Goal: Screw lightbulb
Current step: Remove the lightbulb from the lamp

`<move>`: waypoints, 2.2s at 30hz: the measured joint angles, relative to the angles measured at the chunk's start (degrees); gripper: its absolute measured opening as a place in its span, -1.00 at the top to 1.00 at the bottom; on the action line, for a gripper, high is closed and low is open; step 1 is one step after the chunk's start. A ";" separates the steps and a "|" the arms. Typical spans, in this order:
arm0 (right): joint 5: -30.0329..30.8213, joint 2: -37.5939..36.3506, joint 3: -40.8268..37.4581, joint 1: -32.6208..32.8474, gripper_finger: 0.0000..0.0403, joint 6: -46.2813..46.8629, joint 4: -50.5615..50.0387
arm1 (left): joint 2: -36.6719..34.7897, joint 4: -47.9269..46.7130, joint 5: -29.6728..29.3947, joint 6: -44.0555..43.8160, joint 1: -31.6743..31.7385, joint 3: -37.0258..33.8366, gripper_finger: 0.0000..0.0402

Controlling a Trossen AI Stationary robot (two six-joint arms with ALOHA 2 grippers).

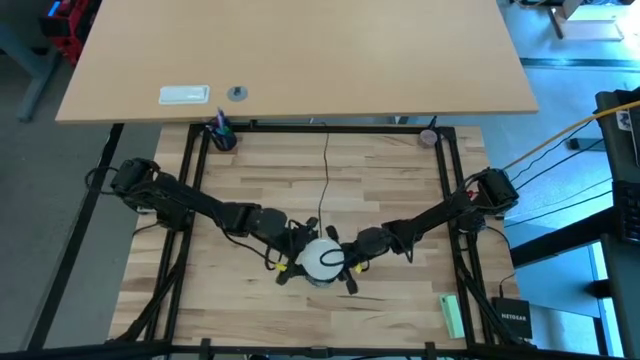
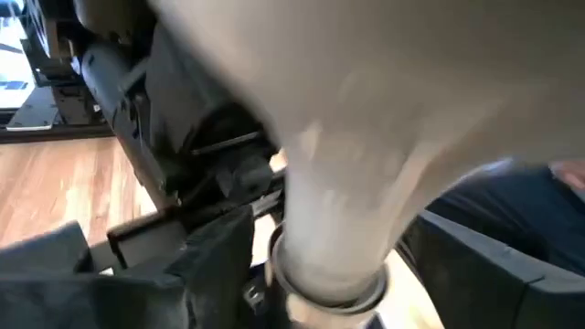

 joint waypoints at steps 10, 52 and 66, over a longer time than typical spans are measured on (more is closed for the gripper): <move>0.22 0.00 -0.01 0.02 0.13 0.11 -0.30 | -0.26 2.99 -0.01 2.84 0.13 0.04 -0.37; 24.98 0.15 -0.19 -0.13 0.13 1.76 -1.88 | -11.62 -18.79 -35.18 -11.06 -7.50 0.13 -0.48; 4.72 0.15 -0.19 -0.94 0.13 1.48 5.36 | -5.58 -1.03 -0.93 1.98 0.22 0.17 -0.50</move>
